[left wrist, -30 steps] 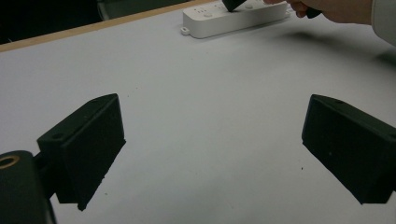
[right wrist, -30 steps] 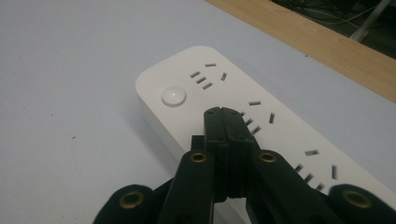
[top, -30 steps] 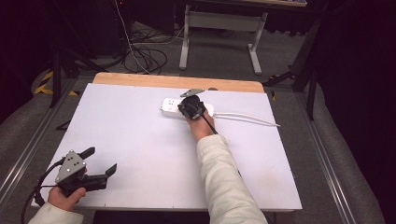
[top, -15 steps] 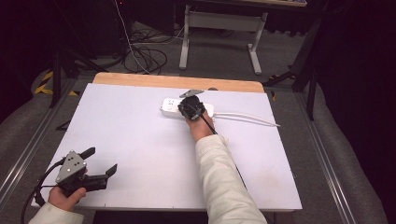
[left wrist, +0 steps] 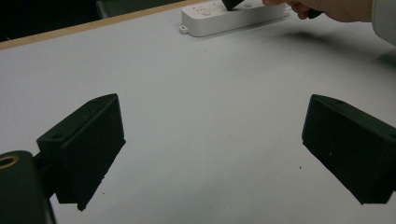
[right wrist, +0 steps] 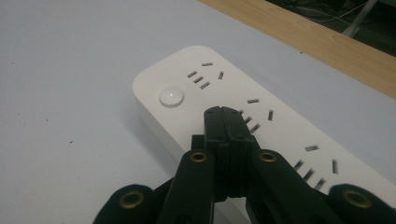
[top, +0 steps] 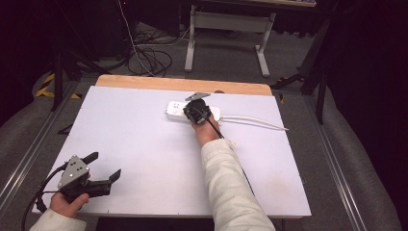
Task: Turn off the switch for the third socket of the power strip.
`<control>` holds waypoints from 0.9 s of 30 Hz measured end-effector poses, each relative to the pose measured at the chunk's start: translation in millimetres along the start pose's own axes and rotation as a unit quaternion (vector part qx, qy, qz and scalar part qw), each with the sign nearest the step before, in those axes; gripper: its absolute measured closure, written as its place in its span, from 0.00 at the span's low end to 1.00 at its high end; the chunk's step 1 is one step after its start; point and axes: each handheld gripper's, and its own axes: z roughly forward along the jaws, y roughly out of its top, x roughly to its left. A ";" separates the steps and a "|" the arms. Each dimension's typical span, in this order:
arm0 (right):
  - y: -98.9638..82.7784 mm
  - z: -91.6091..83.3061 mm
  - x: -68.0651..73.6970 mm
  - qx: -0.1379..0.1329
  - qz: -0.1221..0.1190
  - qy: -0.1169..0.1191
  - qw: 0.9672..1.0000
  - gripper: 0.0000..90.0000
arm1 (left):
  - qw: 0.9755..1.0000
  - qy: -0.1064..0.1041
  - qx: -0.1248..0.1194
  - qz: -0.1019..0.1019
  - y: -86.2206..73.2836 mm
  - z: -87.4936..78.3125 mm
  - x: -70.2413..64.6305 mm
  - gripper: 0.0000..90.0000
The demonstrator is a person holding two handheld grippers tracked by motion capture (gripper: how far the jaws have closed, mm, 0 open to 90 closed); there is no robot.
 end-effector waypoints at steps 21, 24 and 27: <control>11.9 -18.5 4.5 -0.027 -0.022 -0.008 0.999 1.00 | 1.000 -0.001 0.000 -0.005 -0.2 0.4 0.4 0.07; 15.4 -24.9 6.6 -0.027 -0.031 -0.007 0.999 1.00 | 1.000 -0.001 0.000 -0.003 0.0 0.0 0.0 0.07; 15.8 -29.6 6.6 -0.026 -0.030 -0.007 0.999 1.00 | 1.000 0.000 0.000 -0.001 0.1 0.3 -0.1 0.07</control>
